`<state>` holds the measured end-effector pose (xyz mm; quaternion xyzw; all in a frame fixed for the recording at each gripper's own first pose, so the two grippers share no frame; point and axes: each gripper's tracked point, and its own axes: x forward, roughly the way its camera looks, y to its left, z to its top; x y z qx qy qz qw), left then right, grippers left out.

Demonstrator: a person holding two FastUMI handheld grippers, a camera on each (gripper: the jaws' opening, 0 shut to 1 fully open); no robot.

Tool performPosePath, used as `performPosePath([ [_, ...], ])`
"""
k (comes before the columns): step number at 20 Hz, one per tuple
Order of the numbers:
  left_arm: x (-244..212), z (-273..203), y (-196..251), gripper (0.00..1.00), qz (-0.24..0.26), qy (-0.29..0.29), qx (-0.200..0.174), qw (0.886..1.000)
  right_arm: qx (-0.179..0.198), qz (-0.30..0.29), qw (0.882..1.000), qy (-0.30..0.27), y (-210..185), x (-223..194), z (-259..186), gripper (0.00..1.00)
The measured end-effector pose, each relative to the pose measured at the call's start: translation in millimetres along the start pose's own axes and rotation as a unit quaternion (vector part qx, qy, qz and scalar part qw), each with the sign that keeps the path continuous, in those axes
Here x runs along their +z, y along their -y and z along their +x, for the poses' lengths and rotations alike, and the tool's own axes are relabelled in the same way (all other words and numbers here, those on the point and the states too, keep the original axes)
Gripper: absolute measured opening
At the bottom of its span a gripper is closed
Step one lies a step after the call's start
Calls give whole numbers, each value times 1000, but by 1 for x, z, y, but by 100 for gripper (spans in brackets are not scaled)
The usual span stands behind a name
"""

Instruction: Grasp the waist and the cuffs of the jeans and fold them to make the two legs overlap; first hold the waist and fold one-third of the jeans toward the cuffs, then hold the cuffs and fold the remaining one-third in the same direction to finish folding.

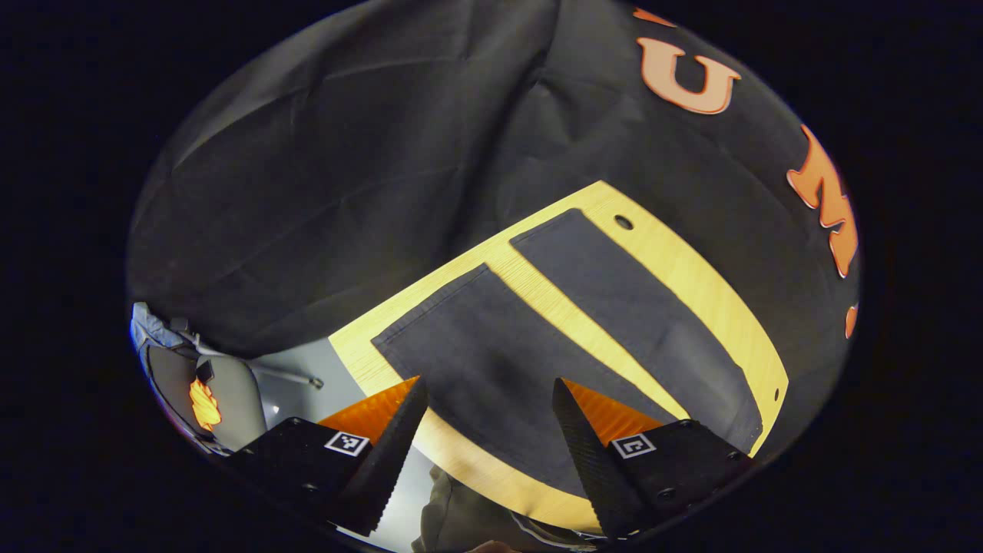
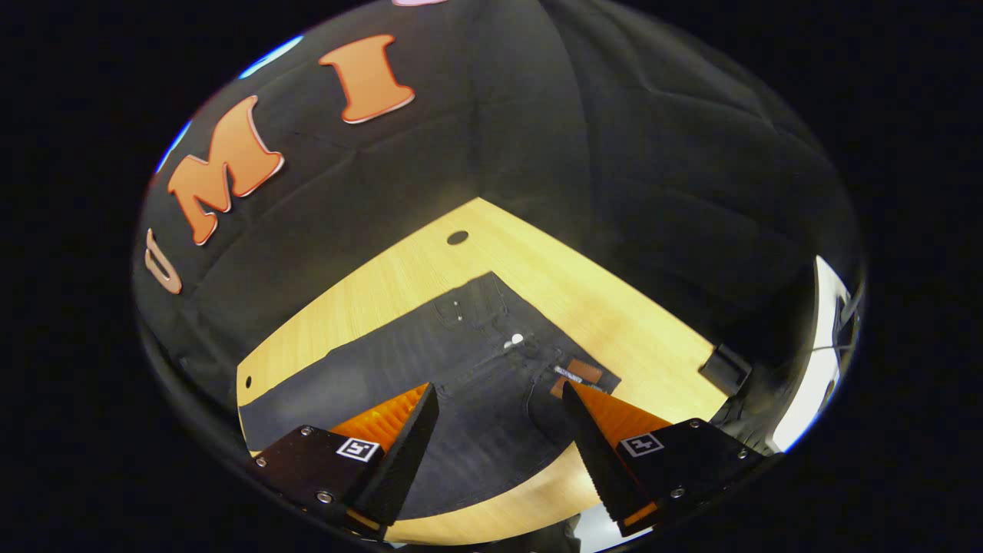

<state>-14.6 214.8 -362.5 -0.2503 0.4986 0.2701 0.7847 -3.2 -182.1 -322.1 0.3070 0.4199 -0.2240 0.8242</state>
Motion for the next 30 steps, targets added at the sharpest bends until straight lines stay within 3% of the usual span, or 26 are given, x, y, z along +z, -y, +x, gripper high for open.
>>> performPosePath([
  [3, 20, 7, 7, 96, 6, -33, 22, 999, -11, 25, 998, -51, 9, -17, 13, 98],
  [10, 13, 40, -5, 99, -53, -116, 26, 992, -51, 71, 985, -151, 43, -67, 57, 98],
  [14, 7, 59, -20, 99, -75, -143, 40, 986, -66, 104, 977, -173, 53, -82, 76, 96],
  [24, 14, 114, -38, 99, -134, -184, 90, 970, -111, 87, 969, -201, 52, -89, 99, 96],
  [26, -1, 115, -38, 98, -142, -212, 102, 961, -123, 87, 967, -204, 54, -90, 98, 96],
  [30, 7, 121, -37, 99, -131, -200, 103, 966, -137, 87, 966, -203, 64, -90, 92, 94],
])
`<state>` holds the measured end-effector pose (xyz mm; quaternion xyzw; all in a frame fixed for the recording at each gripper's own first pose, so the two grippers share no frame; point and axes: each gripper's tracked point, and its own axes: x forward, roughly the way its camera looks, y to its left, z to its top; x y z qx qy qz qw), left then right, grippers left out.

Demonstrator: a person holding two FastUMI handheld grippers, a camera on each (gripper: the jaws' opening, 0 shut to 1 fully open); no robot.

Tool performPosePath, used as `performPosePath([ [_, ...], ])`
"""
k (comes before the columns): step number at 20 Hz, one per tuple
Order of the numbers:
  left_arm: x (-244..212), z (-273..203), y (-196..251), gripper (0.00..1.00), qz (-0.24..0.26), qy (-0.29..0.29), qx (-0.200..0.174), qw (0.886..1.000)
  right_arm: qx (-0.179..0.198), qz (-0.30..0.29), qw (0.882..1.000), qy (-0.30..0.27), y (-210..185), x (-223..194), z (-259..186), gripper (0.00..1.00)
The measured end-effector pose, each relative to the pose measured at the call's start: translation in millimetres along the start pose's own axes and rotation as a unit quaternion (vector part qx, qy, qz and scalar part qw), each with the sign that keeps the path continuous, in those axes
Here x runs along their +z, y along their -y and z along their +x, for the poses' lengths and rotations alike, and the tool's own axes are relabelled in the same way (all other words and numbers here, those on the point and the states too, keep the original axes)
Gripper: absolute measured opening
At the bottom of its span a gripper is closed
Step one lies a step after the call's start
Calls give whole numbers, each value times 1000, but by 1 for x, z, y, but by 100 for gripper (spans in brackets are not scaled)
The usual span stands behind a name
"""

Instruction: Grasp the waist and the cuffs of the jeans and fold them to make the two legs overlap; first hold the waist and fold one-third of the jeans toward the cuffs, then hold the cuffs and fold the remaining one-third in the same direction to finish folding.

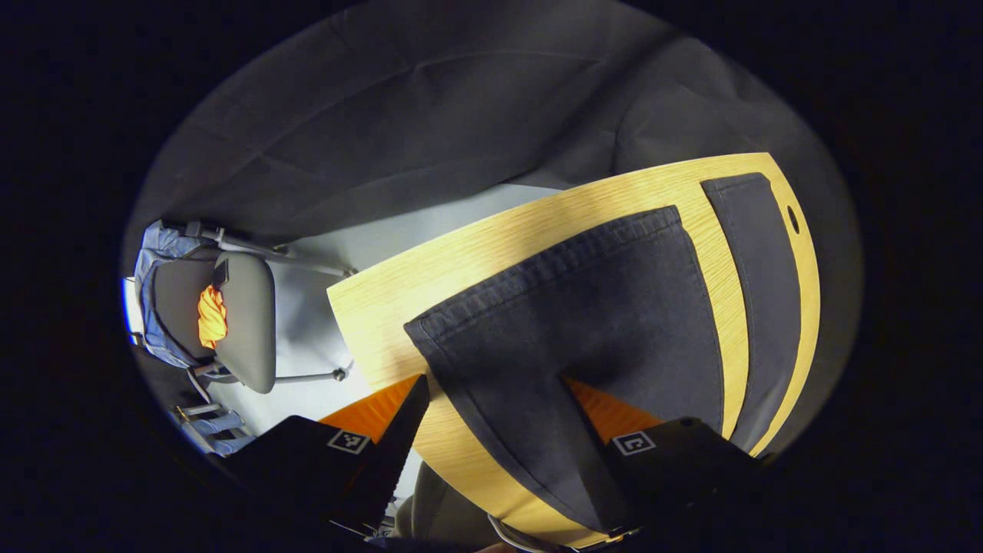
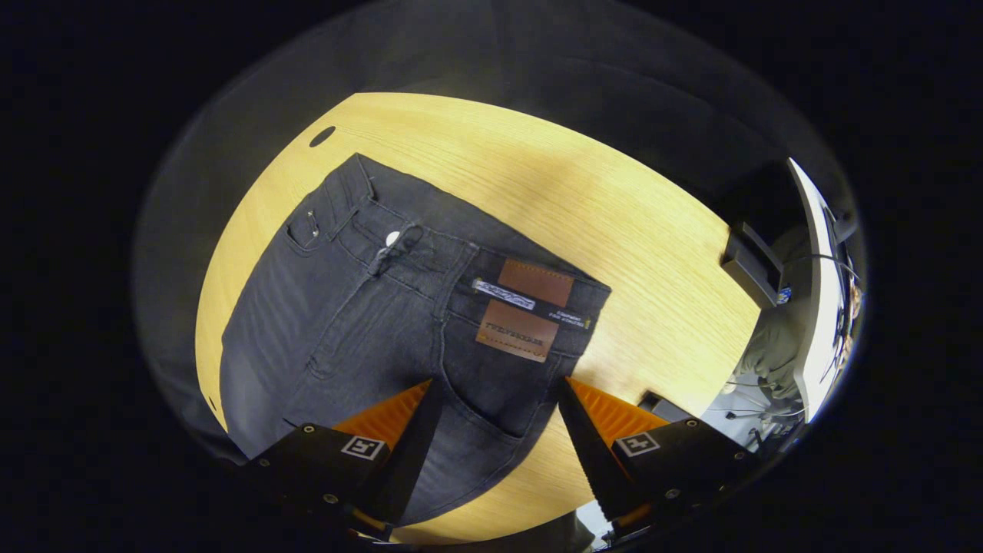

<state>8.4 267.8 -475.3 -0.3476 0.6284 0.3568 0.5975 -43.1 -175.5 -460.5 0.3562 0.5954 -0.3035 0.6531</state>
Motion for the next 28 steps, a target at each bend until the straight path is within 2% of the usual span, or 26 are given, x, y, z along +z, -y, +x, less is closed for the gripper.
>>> performPosePath([
  [4, 1, -1, 2, 97, -2, 0, 2, 1000, -16, 2, 1000, -11, 11, -4, 3, 93],
  [5, 2, -2, 2, 96, -1, 0, 1, 1000, -19, 3, 1000, -11, 9, 0, 10, 100],
  [6, 2, -1, 2, 97, -1, 1, 2, 1000, -29, 1, 1000, -13, 9, -1, 11, 90],
  [8, 3, -3, 7, 92, 14, 14, -2, 1000, -23, -13, 999, -19, -1, 1, 13, 88],
  [9, 7, -2, 12, 86, 48, 38, -9, 998, -14, -30, 999, -25, -4, 0, 12, 75],
  [10, 4, -5, 20, 77, 83, 57, -18, 995, -2, -36, 999, -28, -7, 0, 12, 61],
  [11, 4, -5, 28, 55, 104, 78, -27, 991, 16, -13, 999, -32, -9, 0, 13, 50],
  [13, 8, -11, 34, 10, 93, 94, -41, 990, 72, 70, 994, -35, -19, 3, 10, 22],
  [15, 13, -15, 36, 7, 66, 96, -70, 991, 129, 133, 982, -39, -20, 2, 10, 20],
  [16, 9, -15, 35, 2, 64, 86, -88, 990, 150, 154, 976, -35, -23, 2, 7, 11],
  [18, 14, -19, 38, 1, 55, 90, -125, 987, 179, 185, 966, -16, -20, 7, -4, 11],
  [21, 26, -40, 48, 1, 47, 111, -172, 978, 199, 191, 961, 30, -16, 16, -18, 11],
  [24, 35, -77, 62, 1, 37, 125, -210, 969, 228, 227, 946, 42, -21, 24, -38, 10],
  [28, 62, -108, 87, 1, 52, 145, -251, 956, 245, 225, 941, 62, -47, 41, -64, 11],
])
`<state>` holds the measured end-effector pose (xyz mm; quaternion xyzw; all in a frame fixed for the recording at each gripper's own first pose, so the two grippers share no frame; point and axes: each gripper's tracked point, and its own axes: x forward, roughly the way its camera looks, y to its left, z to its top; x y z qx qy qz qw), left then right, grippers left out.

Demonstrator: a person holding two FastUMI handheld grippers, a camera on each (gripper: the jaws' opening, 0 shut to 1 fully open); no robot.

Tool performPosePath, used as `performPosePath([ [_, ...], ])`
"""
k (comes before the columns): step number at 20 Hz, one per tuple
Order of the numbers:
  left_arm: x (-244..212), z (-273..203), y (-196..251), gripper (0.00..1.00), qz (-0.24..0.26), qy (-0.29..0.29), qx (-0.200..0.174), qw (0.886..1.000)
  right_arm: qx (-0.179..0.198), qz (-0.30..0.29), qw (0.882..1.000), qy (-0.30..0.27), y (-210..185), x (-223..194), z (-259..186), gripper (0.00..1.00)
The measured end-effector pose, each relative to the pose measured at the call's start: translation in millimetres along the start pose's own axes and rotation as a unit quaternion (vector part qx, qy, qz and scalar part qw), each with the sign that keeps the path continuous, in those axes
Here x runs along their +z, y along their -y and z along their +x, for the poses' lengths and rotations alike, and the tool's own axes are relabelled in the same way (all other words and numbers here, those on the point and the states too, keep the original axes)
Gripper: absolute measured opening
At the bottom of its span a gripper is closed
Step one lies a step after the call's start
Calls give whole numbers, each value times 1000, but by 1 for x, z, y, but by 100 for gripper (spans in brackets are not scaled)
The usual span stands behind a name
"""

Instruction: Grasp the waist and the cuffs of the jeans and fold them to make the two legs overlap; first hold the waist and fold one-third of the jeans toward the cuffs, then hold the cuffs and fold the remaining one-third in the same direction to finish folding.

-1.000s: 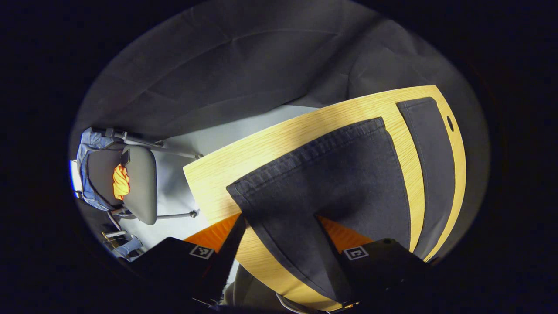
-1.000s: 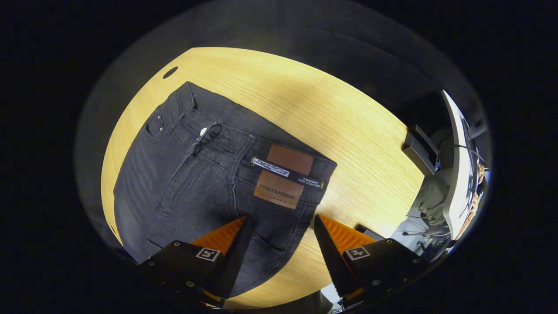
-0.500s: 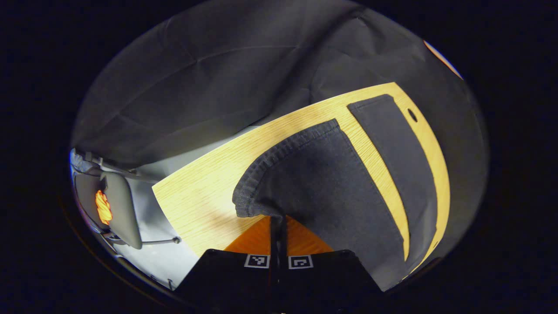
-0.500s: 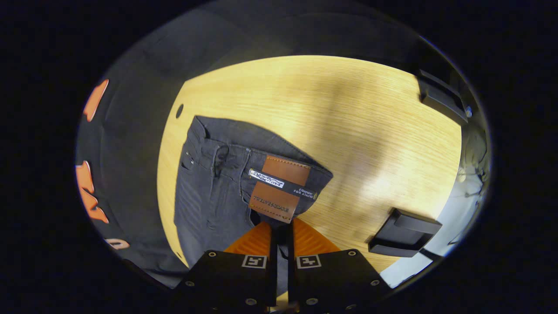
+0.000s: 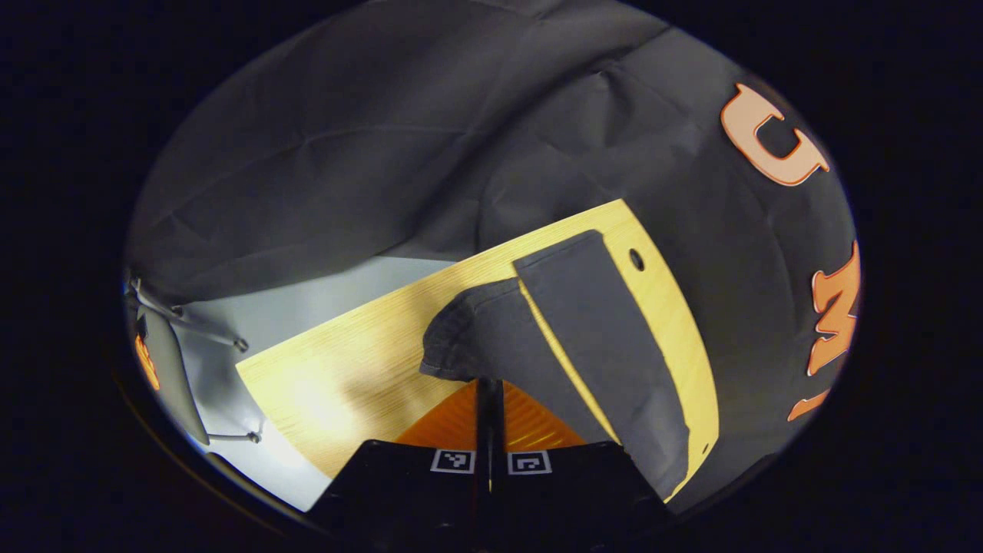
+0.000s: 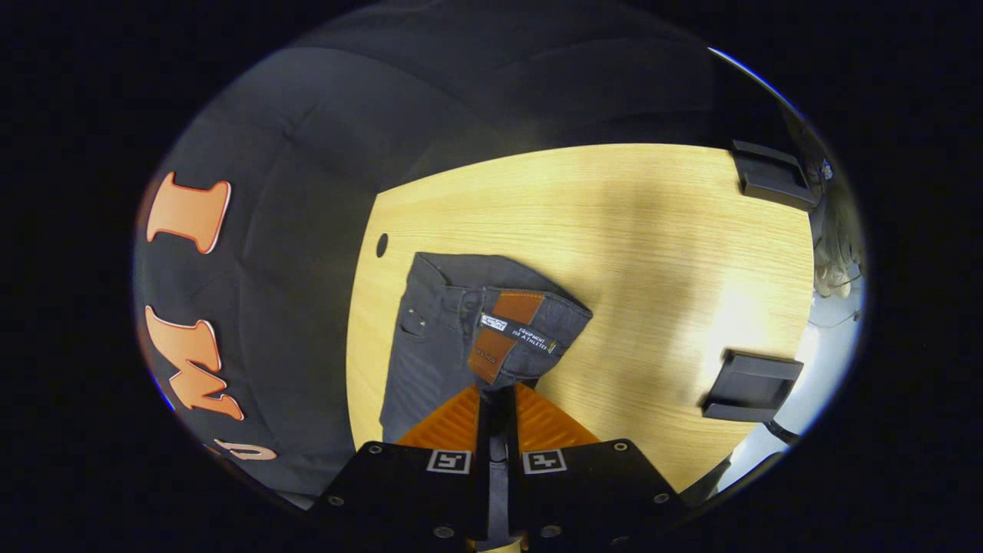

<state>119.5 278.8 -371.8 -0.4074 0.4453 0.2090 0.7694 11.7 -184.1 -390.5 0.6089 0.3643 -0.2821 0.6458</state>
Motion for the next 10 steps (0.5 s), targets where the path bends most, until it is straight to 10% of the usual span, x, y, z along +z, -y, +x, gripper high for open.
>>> performPosePath([
  [10, 0, 25, 6, 1, -6, -54, -33, 998, 6, 6, 999, 35, -25, -1, -13, 9],
])
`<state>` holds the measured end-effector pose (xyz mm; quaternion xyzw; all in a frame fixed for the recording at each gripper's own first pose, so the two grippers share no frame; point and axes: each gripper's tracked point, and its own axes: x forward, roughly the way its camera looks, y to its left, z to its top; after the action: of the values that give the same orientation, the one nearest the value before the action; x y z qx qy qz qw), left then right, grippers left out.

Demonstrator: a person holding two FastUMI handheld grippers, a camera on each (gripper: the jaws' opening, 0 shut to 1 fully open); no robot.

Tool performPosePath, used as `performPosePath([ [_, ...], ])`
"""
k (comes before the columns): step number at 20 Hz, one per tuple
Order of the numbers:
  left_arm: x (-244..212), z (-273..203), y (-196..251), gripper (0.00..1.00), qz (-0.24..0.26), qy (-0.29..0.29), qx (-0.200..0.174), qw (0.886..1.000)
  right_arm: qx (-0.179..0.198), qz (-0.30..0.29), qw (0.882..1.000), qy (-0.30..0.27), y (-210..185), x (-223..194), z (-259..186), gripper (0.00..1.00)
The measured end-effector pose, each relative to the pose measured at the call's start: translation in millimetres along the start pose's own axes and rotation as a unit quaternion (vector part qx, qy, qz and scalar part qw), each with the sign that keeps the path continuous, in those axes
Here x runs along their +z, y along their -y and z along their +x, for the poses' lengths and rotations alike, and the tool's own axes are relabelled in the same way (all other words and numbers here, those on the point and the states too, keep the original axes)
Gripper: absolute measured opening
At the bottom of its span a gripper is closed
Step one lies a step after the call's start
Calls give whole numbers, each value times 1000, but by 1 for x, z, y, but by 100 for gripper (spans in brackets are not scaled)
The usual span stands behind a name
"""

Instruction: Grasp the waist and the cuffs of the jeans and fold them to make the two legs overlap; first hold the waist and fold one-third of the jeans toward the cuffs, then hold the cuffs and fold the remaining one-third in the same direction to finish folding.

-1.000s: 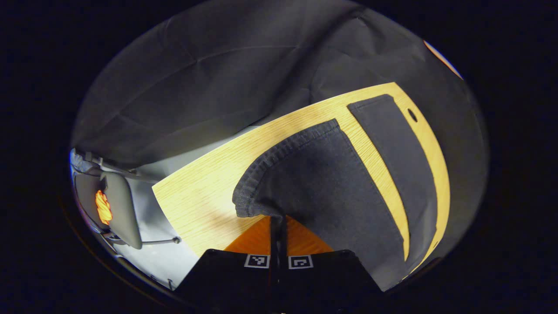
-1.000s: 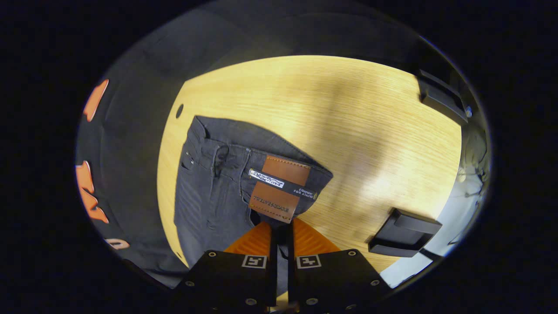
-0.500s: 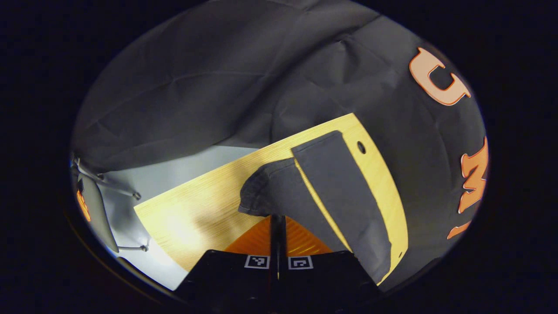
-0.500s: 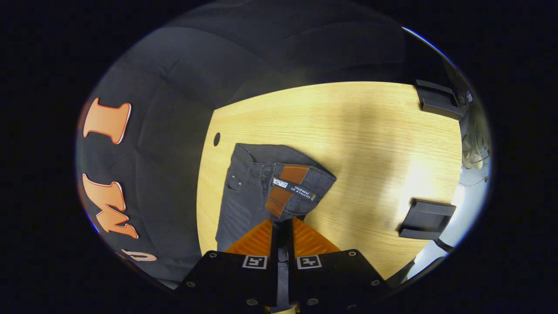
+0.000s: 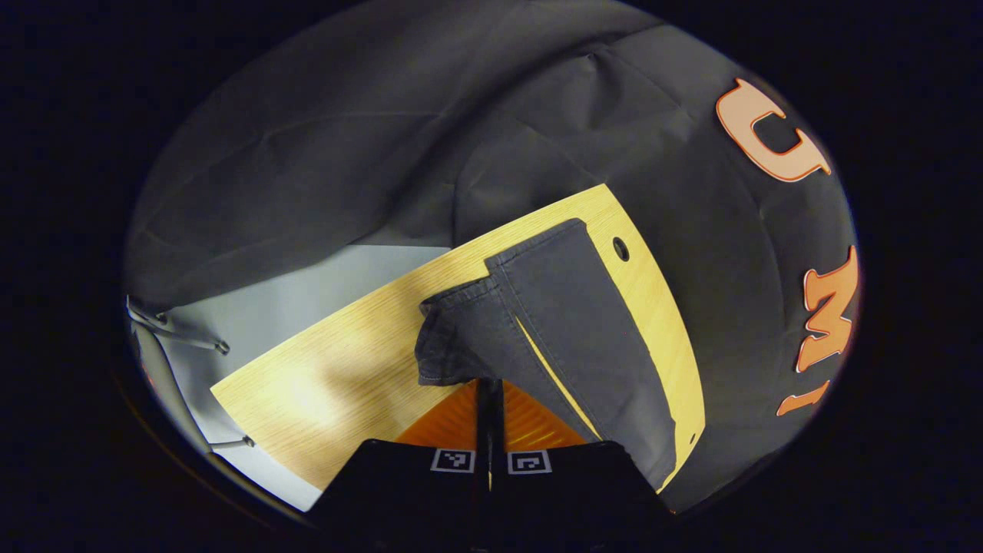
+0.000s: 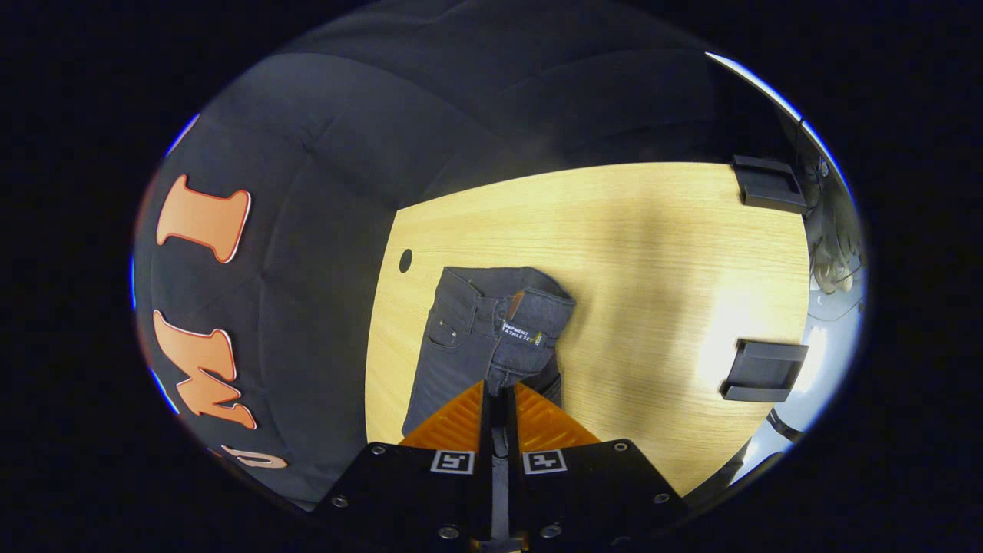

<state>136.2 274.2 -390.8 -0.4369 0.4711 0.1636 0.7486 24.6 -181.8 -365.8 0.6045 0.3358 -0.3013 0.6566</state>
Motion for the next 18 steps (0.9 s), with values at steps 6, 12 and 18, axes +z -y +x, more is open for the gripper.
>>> performPosePath([
  [6, 6, -14, 22, 1, 6, 14, -24, 1000, 2, -5, 1000, -3, -9, -3, 1, 8],
  [12, 34, -10, 57, 1, -1, 26, -42, 999, 16, 16, 1000, 8, -26, 8, -1, 8],
  [18, 51, 23, 82, 1, 17, -9, -47, 999, 15, 26, 999, 24, -49, 10, 4, 8],
])
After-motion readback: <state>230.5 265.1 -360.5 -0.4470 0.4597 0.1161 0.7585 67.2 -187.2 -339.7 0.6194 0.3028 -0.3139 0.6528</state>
